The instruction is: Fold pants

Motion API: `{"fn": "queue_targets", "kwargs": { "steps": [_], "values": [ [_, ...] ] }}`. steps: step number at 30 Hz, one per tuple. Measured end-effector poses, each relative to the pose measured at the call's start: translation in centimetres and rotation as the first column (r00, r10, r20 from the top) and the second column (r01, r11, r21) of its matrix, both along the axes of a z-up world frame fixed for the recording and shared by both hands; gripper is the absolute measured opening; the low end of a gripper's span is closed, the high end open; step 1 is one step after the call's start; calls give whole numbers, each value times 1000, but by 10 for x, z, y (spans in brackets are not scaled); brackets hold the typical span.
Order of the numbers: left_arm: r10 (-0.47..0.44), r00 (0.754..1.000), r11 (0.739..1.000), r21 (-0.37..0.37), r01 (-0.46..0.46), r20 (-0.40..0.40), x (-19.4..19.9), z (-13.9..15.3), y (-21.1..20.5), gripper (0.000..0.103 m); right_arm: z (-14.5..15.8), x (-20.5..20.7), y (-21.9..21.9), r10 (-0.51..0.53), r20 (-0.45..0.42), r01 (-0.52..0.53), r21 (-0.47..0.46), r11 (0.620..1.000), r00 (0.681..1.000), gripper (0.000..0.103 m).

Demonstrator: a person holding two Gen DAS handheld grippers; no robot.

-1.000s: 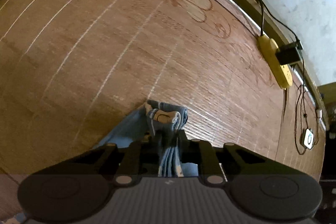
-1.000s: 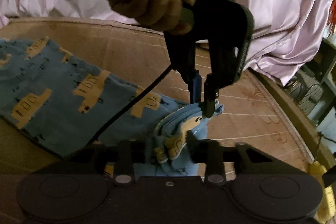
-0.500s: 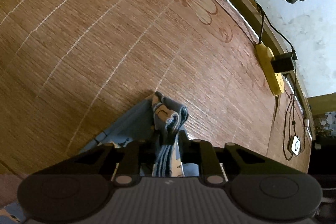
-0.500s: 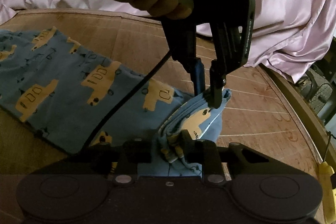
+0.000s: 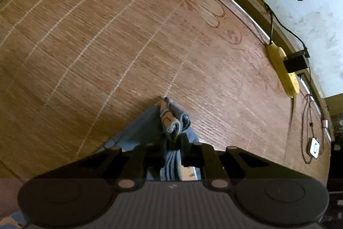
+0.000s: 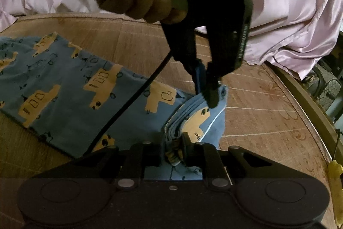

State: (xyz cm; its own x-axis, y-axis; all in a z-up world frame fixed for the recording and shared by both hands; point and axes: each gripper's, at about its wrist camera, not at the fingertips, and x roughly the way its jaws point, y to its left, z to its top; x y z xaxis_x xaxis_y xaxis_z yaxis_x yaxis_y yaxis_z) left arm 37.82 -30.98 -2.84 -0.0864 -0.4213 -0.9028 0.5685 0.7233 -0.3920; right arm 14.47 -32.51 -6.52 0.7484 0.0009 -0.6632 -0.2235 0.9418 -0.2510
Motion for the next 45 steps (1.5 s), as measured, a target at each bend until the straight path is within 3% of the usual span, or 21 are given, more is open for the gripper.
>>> {"fn": "queue_targets", "kwargs": {
  "steps": [9, 18, 21, 24, 27, 32, 35, 37, 40, 45],
  "values": [
    [66, 998, 998, 11, -66, -15, -2, 15, 18, 10, 19, -12, -12, -8, 56, 4, 61, 998, 998, 14],
    [89, 994, 994, 50, -92, 60, -31, 40, 56, 10, 36, -39, -3, 101, 120, -116, 132, 984, 988, 14],
    [108, 991, 990, 80, -114, 76, -39, 39, 69, 10, 34, -44, 8, 146, 115, -162, 147, 976, 983, 14],
    [84, 986, 991, 96, -98, 144, -50, 35, 80, 10, 26, -41, 19, 171, 93, -184, 158, 970, 981, 14],
    [144, 979, 980, 114, -161, 141, -54, 27, 94, 10, 21, -40, 28, 205, 86, -217, 180, 959, 975, 14],
    [222, 962, 969, 70, -235, 156, -64, 23, 120, 10, 14, -43, 33, 232, 87, -245, 202, 948, 969, 14],
    [261, 947, 965, -32, -260, 189, -74, 18, 136, 10, 12, -43, 31, 224, 101, -241, 214, 947, 969, 14],
    [287, 942, 958, -38, -285, 172, -78, 12, 145, 10, 10, -42, 30, 217, 101, -235, 225, 946, 971, 14],
    [255, 949, 966, -6, -258, 185, -81, 14, 154, 10, 11, -43, 32, 223, 110, -243, 228, 943, 969, 14],
    [268, 944, 963, -51, -263, 191, -81, 23, 168, 10, 15, -43, 46, 249, 113, -269, 243, 932, 962, 14]
  ]
}}
